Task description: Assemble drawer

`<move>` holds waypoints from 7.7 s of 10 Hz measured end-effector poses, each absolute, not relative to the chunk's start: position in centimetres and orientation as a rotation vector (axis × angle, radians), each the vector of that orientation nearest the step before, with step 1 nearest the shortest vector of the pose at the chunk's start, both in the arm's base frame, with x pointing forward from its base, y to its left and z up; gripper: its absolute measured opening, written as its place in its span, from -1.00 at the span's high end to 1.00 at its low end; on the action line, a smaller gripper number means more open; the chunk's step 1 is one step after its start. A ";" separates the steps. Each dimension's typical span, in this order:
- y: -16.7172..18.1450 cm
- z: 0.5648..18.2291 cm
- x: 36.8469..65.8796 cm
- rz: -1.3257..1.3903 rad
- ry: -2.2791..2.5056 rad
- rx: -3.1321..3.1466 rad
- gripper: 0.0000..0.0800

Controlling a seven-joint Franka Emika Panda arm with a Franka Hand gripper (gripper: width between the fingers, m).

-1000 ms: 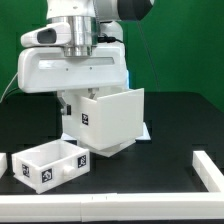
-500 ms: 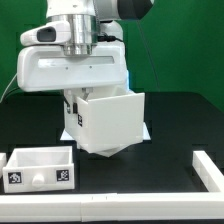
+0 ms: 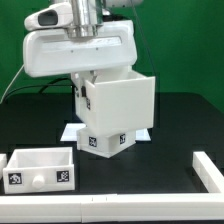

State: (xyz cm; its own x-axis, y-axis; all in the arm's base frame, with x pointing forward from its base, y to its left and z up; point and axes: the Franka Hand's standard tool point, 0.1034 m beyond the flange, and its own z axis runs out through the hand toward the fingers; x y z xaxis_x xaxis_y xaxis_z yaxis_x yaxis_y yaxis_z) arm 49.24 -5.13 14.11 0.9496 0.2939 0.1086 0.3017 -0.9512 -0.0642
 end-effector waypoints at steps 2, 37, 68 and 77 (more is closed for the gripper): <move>-3.2 15.3 50.3 -0.084 -0.307 -3.007 0.83; 0.9 7.2 53.3 1.571 0.211 -2.725 0.83; 2.4 14.2 49.7 0.095 0.522 -3.090 -0.62; 2.6 10.1 50.7 -0.049 0.498 -3.066 0.03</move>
Offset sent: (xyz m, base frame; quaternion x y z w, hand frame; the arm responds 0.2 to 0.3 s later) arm 0.0309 0.0577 0.0099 0.0192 -0.0344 0.1195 0.9920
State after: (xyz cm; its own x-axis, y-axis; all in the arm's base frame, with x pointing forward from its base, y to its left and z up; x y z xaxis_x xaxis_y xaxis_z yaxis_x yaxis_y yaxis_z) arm 50.69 2.57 10.14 0.9481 -0.3169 0.0255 -0.3158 -0.9480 -0.0393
